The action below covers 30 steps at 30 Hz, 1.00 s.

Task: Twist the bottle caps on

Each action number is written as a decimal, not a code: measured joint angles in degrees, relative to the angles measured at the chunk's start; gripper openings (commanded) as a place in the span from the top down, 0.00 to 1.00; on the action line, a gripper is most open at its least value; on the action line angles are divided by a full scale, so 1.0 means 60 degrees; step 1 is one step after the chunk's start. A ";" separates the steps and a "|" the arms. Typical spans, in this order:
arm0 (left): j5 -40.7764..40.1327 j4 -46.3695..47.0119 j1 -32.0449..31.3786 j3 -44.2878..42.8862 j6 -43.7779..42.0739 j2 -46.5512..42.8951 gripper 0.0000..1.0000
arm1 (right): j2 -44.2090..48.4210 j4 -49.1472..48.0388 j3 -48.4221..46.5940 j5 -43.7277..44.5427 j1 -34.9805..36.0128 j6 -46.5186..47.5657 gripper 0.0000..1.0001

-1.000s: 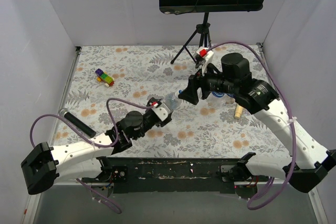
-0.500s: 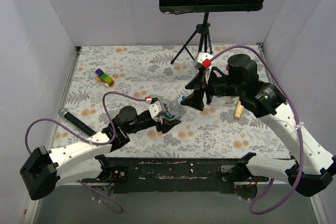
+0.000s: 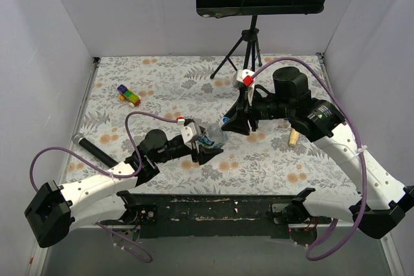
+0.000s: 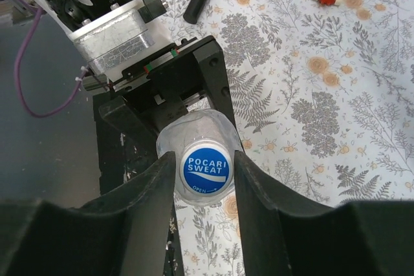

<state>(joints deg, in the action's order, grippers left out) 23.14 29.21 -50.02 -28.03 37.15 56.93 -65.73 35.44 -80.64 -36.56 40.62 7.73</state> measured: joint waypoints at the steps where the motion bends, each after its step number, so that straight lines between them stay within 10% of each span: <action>1: 0.0022 0.0000 0.0000 0.0000 0.0000 0.0000 0.53 | -0.0011 -0.0004 0.0004 -0.0025 0.0000 0.0000 0.58; 6: 0.0095 -0.0011 0.0004 0.0000 0.0007 0.0004 0.43 | -0.0018 -0.0069 0.0055 -0.0157 -0.0018 -0.0040 0.83; 11: -0.0073 -0.0011 0.0007 0.0000 0.0015 0.0004 0.02 | -0.0018 -0.0120 0.0098 -0.0007 -0.0015 0.0015 0.99; 30: -0.3657 -0.0608 0.1504 -0.0535 0.1042 0.0226 0.02 | -0.0120 0.1096 0.0182 0.6572 -0.0882 -0.0080 0.99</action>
<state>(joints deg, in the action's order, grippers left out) 1.19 25.56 -40.99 -31.24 43.40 58.28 -66.46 42.02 -79.55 2.87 35.33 7.25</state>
